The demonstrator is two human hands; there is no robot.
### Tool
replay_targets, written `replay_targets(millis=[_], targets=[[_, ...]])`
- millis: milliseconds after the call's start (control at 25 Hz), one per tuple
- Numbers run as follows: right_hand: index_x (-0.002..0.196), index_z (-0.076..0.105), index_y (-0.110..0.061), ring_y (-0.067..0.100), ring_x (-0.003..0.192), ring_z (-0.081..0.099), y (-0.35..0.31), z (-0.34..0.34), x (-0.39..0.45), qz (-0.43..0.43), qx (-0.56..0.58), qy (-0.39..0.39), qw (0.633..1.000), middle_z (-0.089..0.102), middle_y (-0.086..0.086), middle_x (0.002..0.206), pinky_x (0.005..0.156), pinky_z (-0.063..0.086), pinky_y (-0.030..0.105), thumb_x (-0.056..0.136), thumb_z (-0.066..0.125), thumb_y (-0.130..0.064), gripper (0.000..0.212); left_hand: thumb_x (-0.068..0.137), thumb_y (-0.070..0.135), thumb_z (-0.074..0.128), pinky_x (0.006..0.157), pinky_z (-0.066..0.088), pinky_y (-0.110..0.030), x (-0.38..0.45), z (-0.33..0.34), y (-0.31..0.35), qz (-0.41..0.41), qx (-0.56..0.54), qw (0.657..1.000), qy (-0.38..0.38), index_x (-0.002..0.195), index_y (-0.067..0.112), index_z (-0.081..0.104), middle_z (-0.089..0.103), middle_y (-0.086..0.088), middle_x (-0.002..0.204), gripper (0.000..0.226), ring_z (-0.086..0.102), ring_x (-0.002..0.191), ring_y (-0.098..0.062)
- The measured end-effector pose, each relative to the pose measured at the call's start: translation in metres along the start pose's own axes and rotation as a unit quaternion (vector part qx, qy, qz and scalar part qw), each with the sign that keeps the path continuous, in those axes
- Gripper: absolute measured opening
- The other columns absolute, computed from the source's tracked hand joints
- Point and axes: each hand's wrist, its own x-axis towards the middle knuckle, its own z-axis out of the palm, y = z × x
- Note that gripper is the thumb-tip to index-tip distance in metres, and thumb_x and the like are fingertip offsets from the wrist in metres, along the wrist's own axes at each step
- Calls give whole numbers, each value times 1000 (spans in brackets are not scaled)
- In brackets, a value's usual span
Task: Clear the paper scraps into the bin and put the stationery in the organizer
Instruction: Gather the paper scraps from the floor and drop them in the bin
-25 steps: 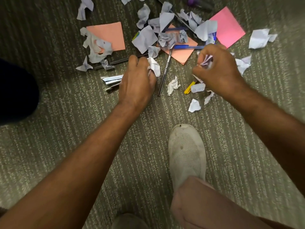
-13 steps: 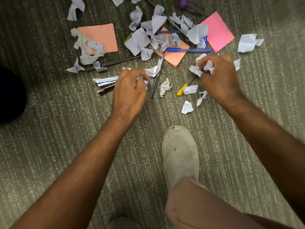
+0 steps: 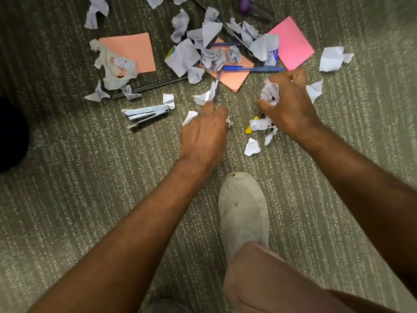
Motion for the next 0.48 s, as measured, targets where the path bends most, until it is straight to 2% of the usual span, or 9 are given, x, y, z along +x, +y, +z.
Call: replay_targets(millis=[80,160,240,320,400,440,480], targets=[[104,56,-22,12,90,50,0,-3,-1,-12,14,6,1000,36,0,121,83,50,28,86,71,-11,26,101,28,55,65,43,-24,0,-6,0,-14,-78,997,7,126,17,53,55,-1,121,27,49,75,-6],[99,55,-26,0,80,46,2,-9,-5,-11,26,24,999,40,-1,116,68,43,9,86,70,-6,28,103,24,50,62,38,-15,-2,-12,-5,-44,-135,990,23,121,16,51,53,5,108,20,47,71,-2],[95,56,-28,-5,75,43,3,-17,-10,-20,30,55,998,45,0,110,57,36,0,88,64,-4,26,103,12,48,57,37,-16,-5,-17,-17,-88,-173,980,45,119,17,49,54,10,96,17,49,71,-1],[90,59,-28,5,74,50,8,-24,-17,-15,71,76,994,50,1,105,53,41,1,90,57,0,28,101,5,47,59,45,-21,-7,-24,-30,-124,-190,973,52,125,18,49,62,7,104,27,58,79,-6],[88,63,-30,7,76,55,16,-28,-26,31,107,70,991,49,1,108,53,53,15,86,52,10,41,99,1,47,56,38,-18,-10,-25,-41,-127,-151,979,51,132,23,52,62,0,120,40,55,82,-7],[89,64,-31,3,78,53,21,-29,-31,51,92,60,993,47,2,111,60,55,22,83,51,13,46,100,3,46,54,32,-16,-12,-23,-44,-123,-126,983,45,135,24,52,59,-3,125,42,51,76,-5],[91,65,-31,-1,80,51,25,-28,-36,66,73,45,994,45,4,114,65,54,21,83,52,13,47,101,9,46,52,29,-16,-15,-21,-46,-122,-106,986,33,137,25,50,56,-6,128,40,47,70,-3]])
